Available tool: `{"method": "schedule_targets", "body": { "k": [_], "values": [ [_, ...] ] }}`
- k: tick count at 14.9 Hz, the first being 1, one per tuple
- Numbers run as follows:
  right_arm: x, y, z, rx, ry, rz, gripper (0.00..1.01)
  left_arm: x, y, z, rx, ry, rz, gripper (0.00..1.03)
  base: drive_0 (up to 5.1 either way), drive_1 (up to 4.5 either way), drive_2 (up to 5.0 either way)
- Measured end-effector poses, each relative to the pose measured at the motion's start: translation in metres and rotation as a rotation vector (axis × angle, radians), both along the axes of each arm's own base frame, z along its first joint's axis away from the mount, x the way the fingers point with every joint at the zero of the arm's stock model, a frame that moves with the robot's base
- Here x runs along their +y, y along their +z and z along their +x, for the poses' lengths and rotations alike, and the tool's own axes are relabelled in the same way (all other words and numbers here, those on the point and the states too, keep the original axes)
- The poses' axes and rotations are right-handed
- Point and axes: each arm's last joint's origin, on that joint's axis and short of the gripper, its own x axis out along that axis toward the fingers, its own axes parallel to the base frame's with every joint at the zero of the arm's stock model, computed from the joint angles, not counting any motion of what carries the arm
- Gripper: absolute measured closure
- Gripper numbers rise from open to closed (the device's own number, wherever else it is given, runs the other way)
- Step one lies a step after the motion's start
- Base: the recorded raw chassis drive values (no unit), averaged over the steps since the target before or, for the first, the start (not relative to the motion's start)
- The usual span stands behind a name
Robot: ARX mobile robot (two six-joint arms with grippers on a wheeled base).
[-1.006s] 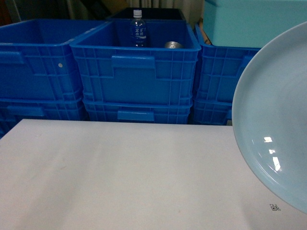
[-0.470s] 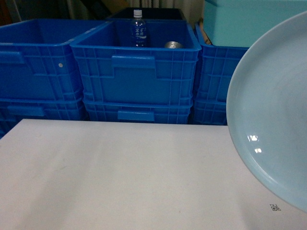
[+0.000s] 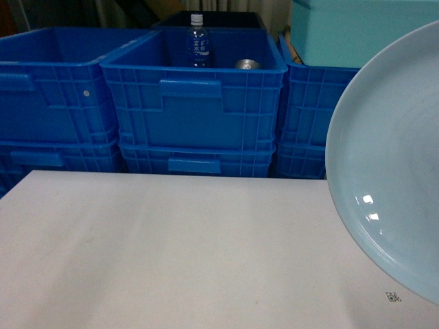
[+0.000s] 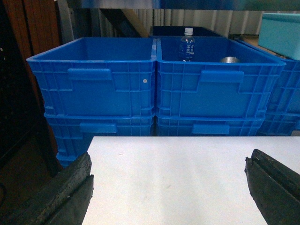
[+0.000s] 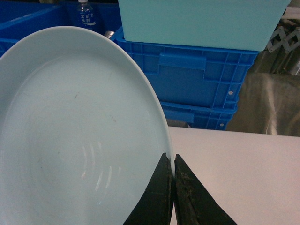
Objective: Place blue tray on left shelf second layer neatly
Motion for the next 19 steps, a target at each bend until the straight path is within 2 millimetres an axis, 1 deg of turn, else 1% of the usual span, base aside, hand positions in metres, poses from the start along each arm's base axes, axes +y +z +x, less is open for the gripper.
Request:
{"method": "schedule_targets", "body": {
  "k": [3,7,15,16,18,19],
  "values": [
    [0.0000,0.0000,0.0000,0.000,0.000,0.000,0.99,0.0000,0.0000,0.0000,0.000,0.000,0.000,0.05,0.0,0.00,0.0],
    [0.0000,-0.0001,0.0000,0.000,0.000,0.000,0.99,0.0002,0.0000,0.0000,0.000,0.003,0.000,0.05,-1.9,-1.87,-1.9],
    [-0.0003,-0.0010,-0.0001,0.003,-0.007,0.000,0.99,0.0000,0.0001,0.0000,-0.001,0.002,0.000,0.05,2.9,-5.57,-2.4],
    [-0.0004,-0.0011,-0.0002,0.003,-0.010,0.000,0.99,-0.0002,-0.0002,0.0000,0.002,-0.002,0.000,0.05,3.0,-4.10,1.0],
    [-0.0005,-0.0011,-0.0004,0.003,-0.012,0.000,0.99,-0.0001,0.0004,0.0000,-0.004,-0.003,0.000,0.05,0.2,0.21,0.2],
    [-0.0003,-0.0011,-0.0004,0.002,-0.010,0.000,0.99,0.0000,0.0003,0.0000,-0.003,0.000,0.000,0.05,2.8,-5.85,-1.4]
  ]
}}
